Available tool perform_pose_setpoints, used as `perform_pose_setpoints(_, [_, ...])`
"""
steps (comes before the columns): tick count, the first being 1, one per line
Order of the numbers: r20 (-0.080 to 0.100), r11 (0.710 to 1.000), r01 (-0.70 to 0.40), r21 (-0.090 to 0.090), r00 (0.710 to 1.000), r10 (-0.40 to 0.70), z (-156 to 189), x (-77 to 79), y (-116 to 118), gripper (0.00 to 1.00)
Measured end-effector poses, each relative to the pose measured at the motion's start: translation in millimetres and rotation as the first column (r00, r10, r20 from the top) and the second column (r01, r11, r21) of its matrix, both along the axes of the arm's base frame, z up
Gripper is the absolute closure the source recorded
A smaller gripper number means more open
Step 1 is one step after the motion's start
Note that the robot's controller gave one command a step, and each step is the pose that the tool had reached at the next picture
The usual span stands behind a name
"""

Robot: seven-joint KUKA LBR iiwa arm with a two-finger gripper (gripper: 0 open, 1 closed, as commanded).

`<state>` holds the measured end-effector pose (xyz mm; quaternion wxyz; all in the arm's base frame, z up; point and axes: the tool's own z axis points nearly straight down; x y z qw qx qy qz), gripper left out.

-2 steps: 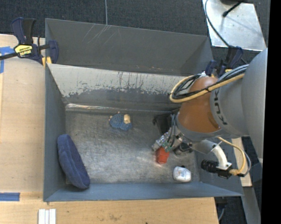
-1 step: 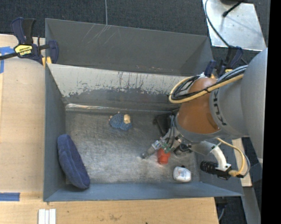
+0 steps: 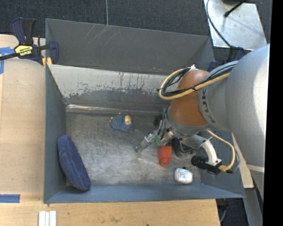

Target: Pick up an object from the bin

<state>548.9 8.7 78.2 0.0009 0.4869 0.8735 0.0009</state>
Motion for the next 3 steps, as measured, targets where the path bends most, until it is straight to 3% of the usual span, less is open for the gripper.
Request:
perform_pose_setpoints(1, [-0.003,0.964,-0.264,-0.002,0.964,0.264,4.0,-33.6,-22.5,0.00])
perform_pose_setpoints(2, [-0.002,0.881,-0.473,-0.001,0.881,0.473,0.6,-45.4,-53.2,0.00])
perform_pose_setpoints(3, [0.006,0.883,-0.469,-0.009,0.883,0.469,1.7,-43.1,-55.0,1.00])
